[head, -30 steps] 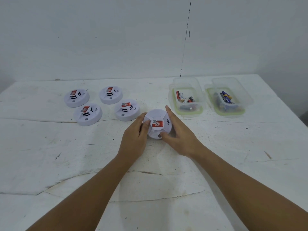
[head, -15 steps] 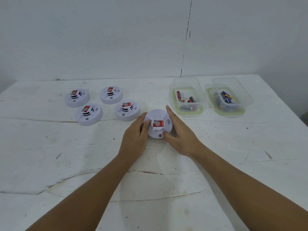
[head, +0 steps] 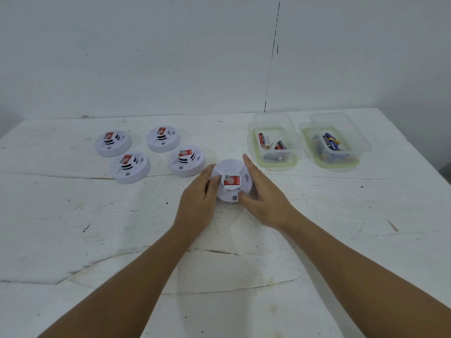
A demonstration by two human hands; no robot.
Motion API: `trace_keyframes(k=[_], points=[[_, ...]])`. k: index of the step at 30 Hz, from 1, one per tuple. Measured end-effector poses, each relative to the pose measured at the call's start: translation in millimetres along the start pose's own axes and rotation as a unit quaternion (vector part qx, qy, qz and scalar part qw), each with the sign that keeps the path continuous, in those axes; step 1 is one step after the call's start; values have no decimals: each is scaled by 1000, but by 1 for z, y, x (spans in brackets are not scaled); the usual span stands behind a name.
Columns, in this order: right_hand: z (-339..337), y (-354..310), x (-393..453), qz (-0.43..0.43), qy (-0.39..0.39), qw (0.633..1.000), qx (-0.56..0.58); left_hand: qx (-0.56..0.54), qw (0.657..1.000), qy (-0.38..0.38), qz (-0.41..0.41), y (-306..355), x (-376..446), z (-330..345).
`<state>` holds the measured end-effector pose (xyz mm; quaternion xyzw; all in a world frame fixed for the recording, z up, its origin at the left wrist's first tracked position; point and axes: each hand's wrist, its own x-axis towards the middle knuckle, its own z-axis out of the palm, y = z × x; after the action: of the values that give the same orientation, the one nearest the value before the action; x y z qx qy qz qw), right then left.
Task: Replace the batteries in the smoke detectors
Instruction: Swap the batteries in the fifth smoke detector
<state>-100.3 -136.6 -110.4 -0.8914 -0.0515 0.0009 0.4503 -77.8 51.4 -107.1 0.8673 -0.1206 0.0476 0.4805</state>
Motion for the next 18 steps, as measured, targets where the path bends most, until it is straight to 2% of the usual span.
trace_keyframes(k=[18], points=[[0, 2, 2, -6, 6, 1000, -18, 6, 1000, 0, -1, 1, 0, 0]])
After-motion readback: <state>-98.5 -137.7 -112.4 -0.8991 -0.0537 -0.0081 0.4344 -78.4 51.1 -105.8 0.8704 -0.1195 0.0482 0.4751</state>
